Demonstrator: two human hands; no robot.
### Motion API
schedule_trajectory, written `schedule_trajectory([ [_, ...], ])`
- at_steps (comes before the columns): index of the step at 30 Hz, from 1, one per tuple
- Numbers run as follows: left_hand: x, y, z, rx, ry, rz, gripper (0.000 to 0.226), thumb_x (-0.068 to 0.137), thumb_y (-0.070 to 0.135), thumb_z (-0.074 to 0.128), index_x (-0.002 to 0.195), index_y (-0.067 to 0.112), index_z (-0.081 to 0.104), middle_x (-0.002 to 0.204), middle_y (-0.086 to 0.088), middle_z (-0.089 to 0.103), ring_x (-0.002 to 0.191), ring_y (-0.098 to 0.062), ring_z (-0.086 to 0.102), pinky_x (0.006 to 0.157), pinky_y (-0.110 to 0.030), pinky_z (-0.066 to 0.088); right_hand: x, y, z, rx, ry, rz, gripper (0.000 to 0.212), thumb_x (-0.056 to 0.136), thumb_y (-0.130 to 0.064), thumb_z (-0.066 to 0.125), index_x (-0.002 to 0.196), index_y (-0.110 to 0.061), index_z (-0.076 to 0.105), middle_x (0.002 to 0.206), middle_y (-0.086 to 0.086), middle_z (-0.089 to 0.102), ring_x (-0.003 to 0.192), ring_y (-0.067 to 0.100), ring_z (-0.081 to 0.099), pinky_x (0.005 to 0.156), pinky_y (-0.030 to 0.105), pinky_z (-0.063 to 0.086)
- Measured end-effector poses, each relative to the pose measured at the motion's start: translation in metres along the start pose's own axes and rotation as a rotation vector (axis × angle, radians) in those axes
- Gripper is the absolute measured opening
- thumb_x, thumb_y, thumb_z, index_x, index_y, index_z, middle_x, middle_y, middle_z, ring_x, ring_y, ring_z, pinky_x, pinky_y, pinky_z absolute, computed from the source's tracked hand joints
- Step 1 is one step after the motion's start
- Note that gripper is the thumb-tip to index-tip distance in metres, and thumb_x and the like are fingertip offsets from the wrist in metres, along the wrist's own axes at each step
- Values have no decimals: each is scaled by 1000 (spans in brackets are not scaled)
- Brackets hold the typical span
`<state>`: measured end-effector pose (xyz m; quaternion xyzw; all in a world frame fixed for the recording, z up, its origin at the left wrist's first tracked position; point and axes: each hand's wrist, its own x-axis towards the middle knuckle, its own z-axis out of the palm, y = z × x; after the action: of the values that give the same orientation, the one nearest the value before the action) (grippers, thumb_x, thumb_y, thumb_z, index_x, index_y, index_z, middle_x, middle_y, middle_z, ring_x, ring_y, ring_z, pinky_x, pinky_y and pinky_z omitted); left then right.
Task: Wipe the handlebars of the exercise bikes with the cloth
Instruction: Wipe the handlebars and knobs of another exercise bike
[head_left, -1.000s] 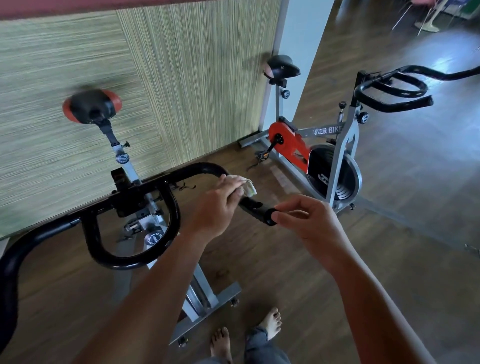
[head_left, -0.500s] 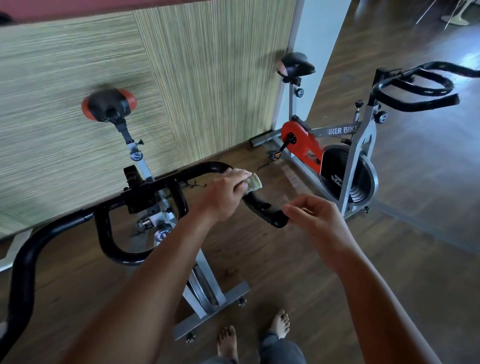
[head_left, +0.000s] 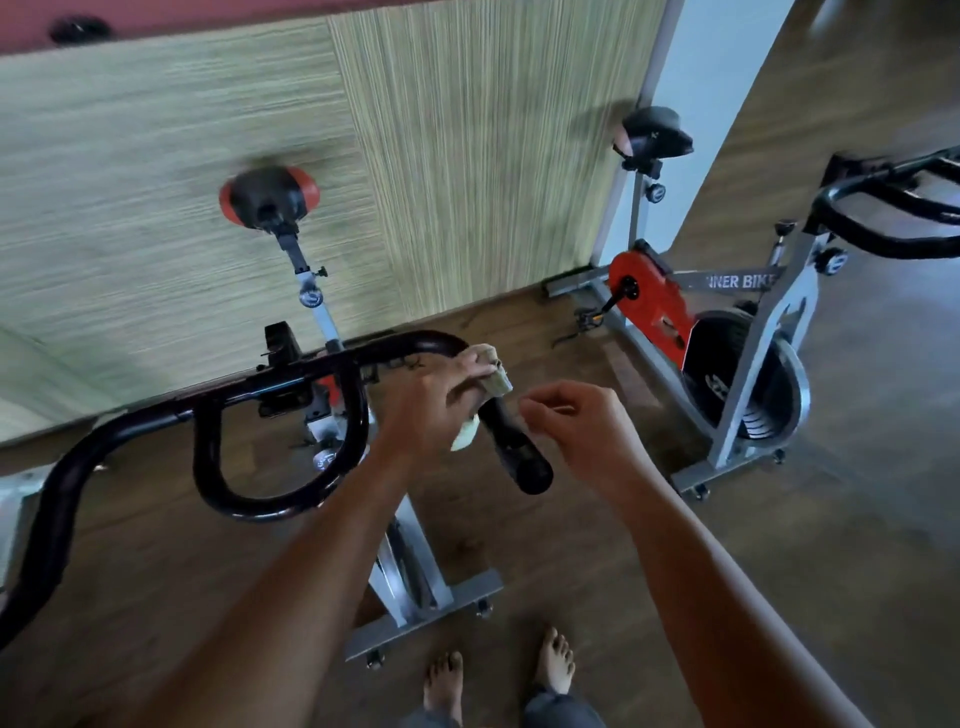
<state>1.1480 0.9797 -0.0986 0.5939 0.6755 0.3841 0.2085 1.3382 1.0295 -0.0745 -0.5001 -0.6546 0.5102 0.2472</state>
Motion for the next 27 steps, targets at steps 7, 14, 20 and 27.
schedule_trajectory([
  [7,21,-3,8,137,182,-121,34,95,11,61,129,13,67,138,-2,57,127,-8,51,104,-8,31,32,-2,6,-128,-126,-61,10,82,-22,79,84,-32,76,78,-17,74,76,-8,69,69,14,51],
  [14,14,-2,23,57,224,-238,39,91,30,59,128,20,68,125,-2,61,118,-12,54,102,-23,39,51,-2,11,-228,-180,-109,14,82,-26,80,96,-25,79,88,-9,77,82,0,71,72,16,50],
  [20,39,-4,21,183,431,-379,36,96,17,61,132,14,64,130,-3,53,119,-16,54,100,-14,32,64,-9,13,-248,-226,-167,19,86,-23,76,105,-21,78,98,-8,76,87,0,69,75,12,49],
  [27,43,-25,-3,435,516,-569,29,95,27,52,116,24,70,115,-5,70,102,-26,64,80,-34,53,72,-5,15,-290,-234,-246,17,86,-22,75,103,-21,77,98,-8,74,86,2,68,70,1,43],
])
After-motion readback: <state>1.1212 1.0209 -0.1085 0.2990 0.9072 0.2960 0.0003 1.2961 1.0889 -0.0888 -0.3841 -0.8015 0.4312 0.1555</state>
